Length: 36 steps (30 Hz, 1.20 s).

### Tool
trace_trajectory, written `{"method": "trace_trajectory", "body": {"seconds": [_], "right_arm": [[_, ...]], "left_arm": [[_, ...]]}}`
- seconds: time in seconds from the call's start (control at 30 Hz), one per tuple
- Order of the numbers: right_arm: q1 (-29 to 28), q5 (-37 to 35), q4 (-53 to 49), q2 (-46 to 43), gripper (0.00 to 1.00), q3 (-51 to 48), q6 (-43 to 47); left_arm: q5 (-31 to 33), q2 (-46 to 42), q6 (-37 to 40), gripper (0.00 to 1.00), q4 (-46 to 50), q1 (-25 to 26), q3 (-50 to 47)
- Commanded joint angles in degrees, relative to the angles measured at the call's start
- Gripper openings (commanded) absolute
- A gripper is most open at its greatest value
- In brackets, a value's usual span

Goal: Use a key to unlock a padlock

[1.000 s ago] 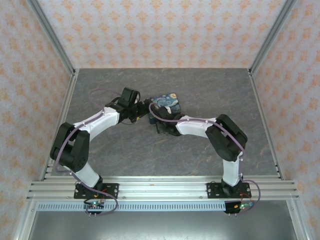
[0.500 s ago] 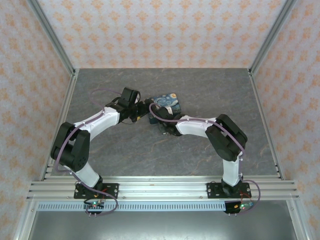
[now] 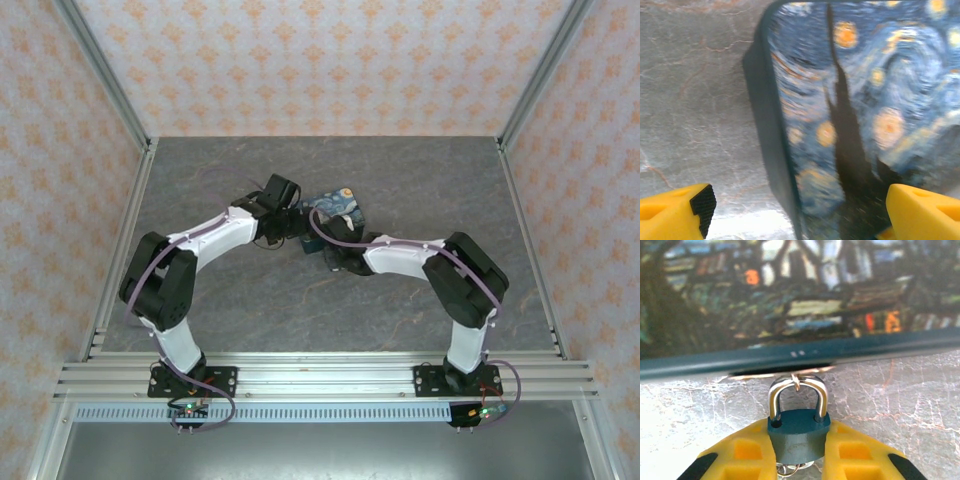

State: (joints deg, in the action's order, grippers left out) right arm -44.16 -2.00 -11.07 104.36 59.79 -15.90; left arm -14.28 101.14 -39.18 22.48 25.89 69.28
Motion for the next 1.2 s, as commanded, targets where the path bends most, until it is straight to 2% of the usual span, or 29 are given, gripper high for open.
{"method": "trace_trajectory", "body": {"seconds": [0.0,0.3,0.5,0.8,1.17], "right_arm": [[1.52,3.95,2.71,-2.47,0.00,-2.79,-1.64],[8.09,22.24,18.60,-4.44,0.00,-11.42,-9.82],[12.52,31.23,32.36,-4.30,0.00,-17.93,-15.92],[15.38,33.65,40.23,-3.62,0.00,-20.33,-20.77],[21.15,34.30,42.82,-1.43,0.00,-16.87,-23.43]], "left_arm": [[4.44,1.51,2.25,0.89,3.58,0.54,1.26],[8.91,3.07,3.36,0.88,5.56,4.41,0.06],[8.26,3.84,2.22,0.88,4.09,5.11,-2.09],[7.40,5.26,2.61,0.86,4.11,5.17,-1.93],[6.22,9.91,3.71,0.83,6.26,5.28,-1.39]]}}
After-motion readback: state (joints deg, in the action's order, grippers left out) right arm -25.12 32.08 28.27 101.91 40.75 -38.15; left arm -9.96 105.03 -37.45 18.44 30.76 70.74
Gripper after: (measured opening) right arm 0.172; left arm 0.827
